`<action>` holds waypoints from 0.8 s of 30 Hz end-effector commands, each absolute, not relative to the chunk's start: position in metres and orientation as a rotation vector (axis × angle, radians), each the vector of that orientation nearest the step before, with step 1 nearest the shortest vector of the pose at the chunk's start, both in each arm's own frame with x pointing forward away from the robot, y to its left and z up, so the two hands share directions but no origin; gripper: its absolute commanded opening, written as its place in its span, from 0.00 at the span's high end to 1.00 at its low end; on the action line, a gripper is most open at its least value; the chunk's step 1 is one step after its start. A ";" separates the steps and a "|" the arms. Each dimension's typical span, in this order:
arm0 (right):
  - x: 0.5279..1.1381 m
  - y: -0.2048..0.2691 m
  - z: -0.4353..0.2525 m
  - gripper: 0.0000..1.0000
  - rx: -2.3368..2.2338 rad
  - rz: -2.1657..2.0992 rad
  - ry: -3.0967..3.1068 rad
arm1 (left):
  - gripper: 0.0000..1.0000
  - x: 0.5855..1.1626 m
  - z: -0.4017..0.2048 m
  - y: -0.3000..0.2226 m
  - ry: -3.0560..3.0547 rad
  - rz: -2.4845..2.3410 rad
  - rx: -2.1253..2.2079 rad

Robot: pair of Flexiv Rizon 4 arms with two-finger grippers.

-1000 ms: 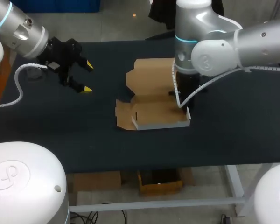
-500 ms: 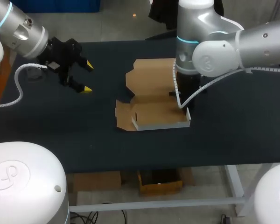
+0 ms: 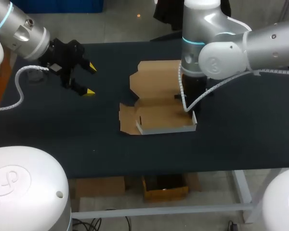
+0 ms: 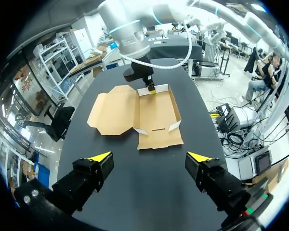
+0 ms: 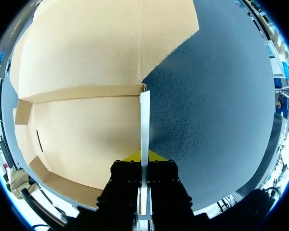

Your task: Assemble the packaging by folding the flat box into shape, placing the metal phone stand inside, and closing the box properly

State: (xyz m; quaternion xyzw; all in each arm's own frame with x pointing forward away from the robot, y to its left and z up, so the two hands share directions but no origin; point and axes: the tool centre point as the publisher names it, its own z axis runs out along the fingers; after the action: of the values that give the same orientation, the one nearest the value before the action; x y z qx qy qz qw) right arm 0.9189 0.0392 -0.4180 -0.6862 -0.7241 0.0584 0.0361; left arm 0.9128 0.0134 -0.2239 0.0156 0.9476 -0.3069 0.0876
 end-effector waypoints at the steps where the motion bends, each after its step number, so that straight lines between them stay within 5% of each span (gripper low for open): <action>1: 0.919 0.040 -0.418 1.00 -2.106 0.182 -2.224 | 0.00 0.913 -0.224 0.013 2.822 -0.912 0.047; 7: 0.919 0.040 -0.418 1.00 -2.106 0.182 -2.224 | 0.00 0.910 -0.229 0.011 2.861 -0.938 -0.088; 24: 0.919 0.040 -0.418 1.00 -2.106 0.182 -2.224 | 0.00 0.892 -0.270 -0.005 2.829 -0.801 -1.353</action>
State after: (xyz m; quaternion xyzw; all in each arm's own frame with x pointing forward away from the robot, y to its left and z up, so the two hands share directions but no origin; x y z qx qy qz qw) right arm 0.9189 0.0393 -0.4180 -0.6862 -0.7241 0.0584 0.0361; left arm 0.8902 0.0080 -0.2625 -0.2617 0.9189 -0.2951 -0.0082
